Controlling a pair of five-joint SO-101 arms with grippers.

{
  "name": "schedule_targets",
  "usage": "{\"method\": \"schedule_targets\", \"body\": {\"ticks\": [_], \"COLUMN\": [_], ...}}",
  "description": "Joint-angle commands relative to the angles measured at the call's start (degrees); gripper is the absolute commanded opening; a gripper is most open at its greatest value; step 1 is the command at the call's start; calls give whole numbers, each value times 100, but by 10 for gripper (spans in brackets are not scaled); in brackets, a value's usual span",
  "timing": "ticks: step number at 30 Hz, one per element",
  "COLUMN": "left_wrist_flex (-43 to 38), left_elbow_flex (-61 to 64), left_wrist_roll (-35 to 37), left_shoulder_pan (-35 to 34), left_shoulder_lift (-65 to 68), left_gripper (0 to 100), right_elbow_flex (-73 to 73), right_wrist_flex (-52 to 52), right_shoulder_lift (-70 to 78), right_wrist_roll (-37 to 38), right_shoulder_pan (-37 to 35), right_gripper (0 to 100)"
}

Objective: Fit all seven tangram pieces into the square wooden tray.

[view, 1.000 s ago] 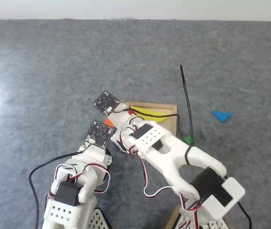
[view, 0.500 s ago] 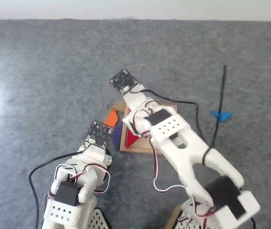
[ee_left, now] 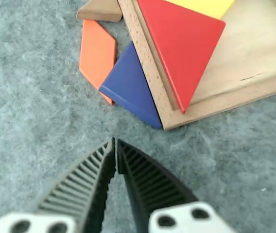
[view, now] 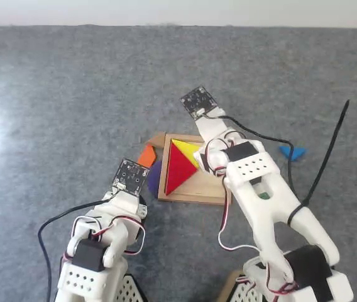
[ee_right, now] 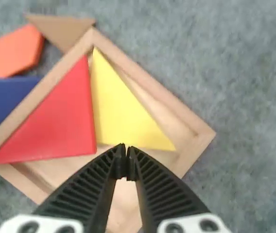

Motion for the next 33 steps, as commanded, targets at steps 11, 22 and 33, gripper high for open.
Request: {"method": "schedule_targets", "body": {"ticks": [11, 22, 33], "left_wrist_flex": [18, 18, 18], "left_elbow_flex": [-75, -75, -75], "left_wrist_roll": [-35, -35, -35], "left_shoulder_pan": [-26, -26, -26], "left_shoulder_lift": [-114, -114, -114], "left_gripper": [15, 15, 15], "right_elbow_flex": [158, 431, 70], "right_wrist_flex": [374, 374, -13], "right_shoulder_lift": [4, 13, 813], "right_wrist_roll": [88, 88, 97], "right_shoulder_pan": [92, 92, 119], "right_gripper": [9, 8, 8]}}
